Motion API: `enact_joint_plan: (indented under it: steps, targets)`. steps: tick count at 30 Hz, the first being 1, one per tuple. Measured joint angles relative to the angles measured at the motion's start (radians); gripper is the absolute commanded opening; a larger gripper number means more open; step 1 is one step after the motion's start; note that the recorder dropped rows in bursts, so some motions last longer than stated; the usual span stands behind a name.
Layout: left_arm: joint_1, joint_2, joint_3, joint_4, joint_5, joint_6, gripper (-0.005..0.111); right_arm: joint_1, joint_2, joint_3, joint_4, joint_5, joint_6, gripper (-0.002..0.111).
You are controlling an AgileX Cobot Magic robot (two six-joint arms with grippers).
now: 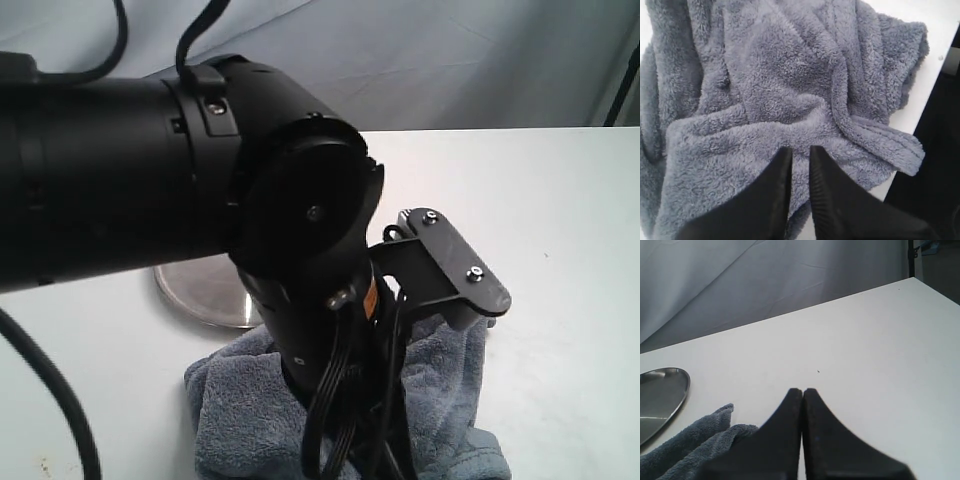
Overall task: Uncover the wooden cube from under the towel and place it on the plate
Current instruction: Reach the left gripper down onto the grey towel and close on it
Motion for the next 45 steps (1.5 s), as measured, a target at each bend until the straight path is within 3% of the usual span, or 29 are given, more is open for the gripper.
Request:
enact_joint_plan:
  steps: [5,7,18,33,37,45]
  targets:
    - [0.000,0.009,0.000,-0.002,0.001,-0.177,0.056,0.000,0.000,0.000,0.000,0.000,0.000,0.000]
    - [0.000,0.009,0.000,-0.005,0.001,-0.221,0.062,0.000,0.000,0.000,0.000,0.000,0.000,0.000]
    - [0.000,0.061,0.000,-0.132,0.001,-0.243,0.063,0.000,0.000,0.000,0.000,0.000,0.000,0.000]
    - [0.000,0.189,0.000,-0.177,-0.007,-0.246,0.063,0.000,0.000,0.000,0.000,0.000,0.000,0.000]
    - [0.000,0.202,0.000,-0.190,-0.016,-0.246,0.055,0.000,0.000,0.000,0.000,0.000,0.000,0.000]
    - [0.000,0.207,0.000,-0.183,-0.017,-0.246,0.019,0.000,0.000,0.000,0.000,0.000,0.000,0.000]
